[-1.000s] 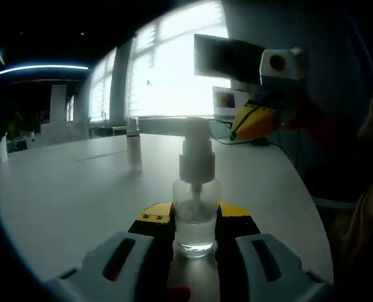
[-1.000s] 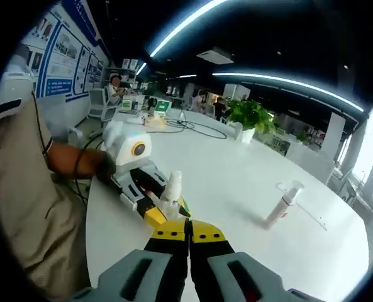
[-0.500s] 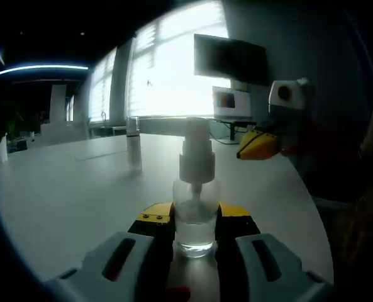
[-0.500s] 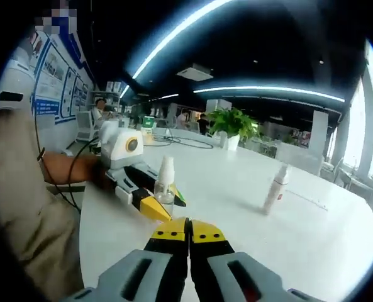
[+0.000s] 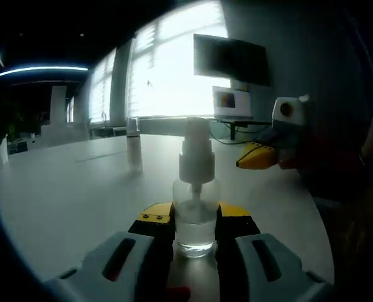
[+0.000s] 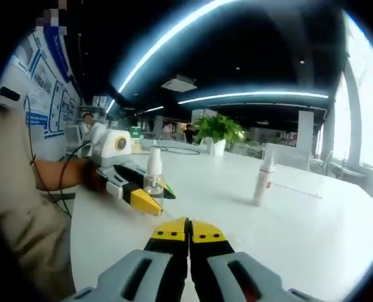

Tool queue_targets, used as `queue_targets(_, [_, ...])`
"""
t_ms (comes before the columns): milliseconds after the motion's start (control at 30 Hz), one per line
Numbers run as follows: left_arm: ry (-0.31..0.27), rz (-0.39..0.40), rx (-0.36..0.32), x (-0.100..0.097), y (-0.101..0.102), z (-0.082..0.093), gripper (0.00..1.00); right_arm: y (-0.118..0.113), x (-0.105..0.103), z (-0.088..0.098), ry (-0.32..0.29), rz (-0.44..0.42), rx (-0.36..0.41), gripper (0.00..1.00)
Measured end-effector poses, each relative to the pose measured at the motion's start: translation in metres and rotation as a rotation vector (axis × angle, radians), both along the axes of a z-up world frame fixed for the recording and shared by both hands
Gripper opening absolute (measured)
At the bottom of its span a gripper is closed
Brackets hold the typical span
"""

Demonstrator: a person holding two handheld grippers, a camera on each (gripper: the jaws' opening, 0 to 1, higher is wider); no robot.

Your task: Clamp pump bottle remove cover press pump head put on cover

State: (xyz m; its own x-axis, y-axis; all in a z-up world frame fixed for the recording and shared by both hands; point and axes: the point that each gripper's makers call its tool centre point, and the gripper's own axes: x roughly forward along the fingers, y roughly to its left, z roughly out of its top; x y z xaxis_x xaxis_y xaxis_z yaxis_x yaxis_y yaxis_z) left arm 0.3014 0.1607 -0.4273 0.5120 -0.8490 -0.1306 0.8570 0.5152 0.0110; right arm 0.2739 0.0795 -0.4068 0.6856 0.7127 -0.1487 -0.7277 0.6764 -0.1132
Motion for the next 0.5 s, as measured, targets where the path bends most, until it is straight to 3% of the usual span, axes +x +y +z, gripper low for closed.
queue_targets(500, [0.003, 0.002, -0.002, 0.001, 0.001, 0.000, 0.16, 0.003, -0.003, -0.017, 0.011, -0.010, 0.008, 0.00])
